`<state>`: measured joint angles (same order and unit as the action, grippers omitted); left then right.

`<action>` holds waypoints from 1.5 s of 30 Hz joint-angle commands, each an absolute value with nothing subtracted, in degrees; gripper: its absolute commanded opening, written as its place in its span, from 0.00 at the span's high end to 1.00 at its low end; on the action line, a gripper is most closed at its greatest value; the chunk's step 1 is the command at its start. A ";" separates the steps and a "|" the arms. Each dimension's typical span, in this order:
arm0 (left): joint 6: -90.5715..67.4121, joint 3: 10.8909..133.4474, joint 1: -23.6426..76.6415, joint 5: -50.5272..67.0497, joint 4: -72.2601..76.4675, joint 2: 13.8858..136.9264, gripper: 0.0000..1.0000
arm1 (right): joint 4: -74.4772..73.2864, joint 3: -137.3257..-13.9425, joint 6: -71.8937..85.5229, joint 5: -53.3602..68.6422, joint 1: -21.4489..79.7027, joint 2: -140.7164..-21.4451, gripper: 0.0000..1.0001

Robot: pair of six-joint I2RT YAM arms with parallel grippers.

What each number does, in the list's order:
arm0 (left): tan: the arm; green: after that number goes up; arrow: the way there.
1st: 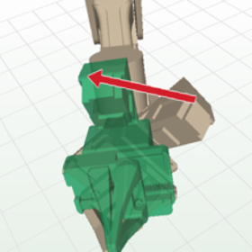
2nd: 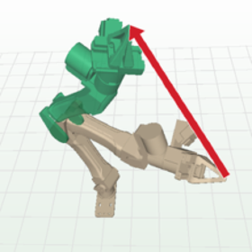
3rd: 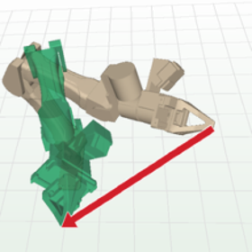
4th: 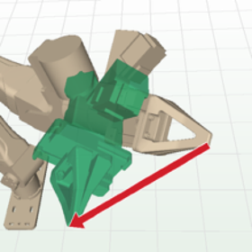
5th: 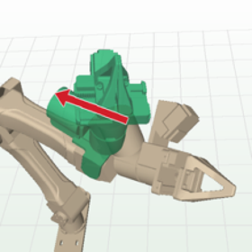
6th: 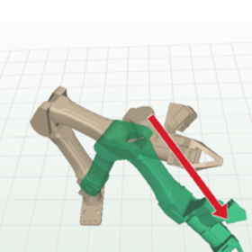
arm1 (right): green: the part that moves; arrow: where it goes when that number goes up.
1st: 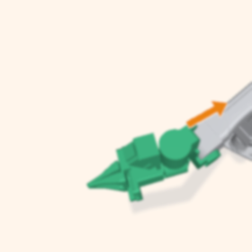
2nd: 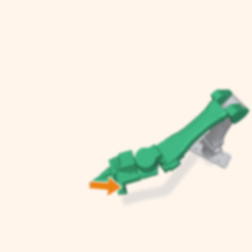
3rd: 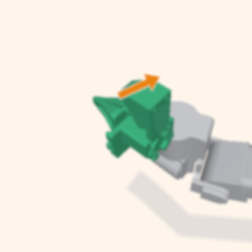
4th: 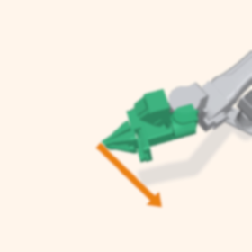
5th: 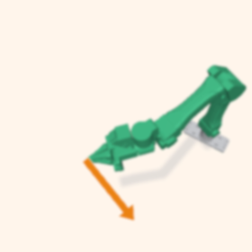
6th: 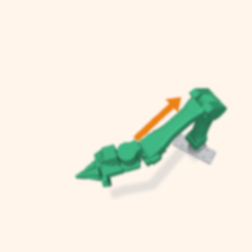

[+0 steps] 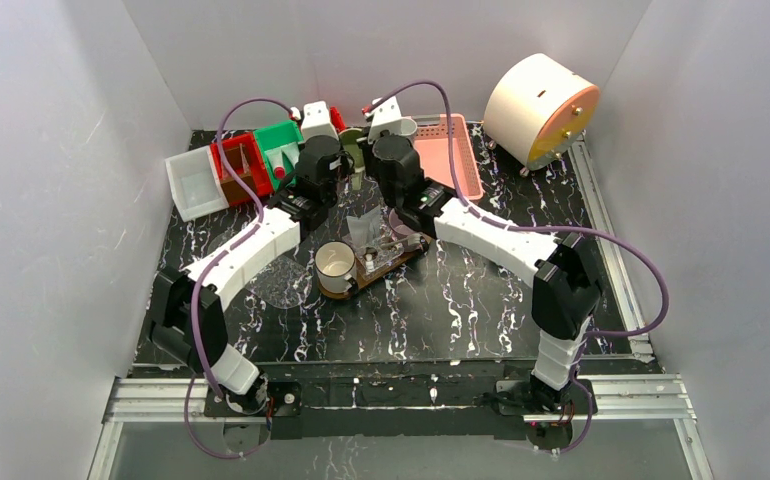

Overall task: Prepare toiletry sets of a toothbrush and toothpaste on the tray
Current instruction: Place the cup on the tray.

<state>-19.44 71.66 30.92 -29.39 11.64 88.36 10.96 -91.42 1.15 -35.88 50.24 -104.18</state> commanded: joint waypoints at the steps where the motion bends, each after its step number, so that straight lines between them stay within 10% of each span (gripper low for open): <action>1: -15.74 71.74 31.03 -32.61 9.21 83.78 1.00 | 17.75 -90.67 5.19 -32.28 50.04 -99.21 0.75; 11: -6.96 74.87 27.96 -34.28 -3.83 79.25 1.00 | 17.95 -85.03 8.78 -28.20 50.03 -92.98 0.39; 45: 15.92 68.73 -5.71 -3.80 -22.78 79.19 1.00 | 18.72 -40.38 16.96 -20.86 50.01 -52.61 0.12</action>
<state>13.41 70.87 -2.17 -8.62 -26.48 79.72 17.93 -42.52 14.72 -22.96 50.22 -56.64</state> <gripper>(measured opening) 0.099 0.871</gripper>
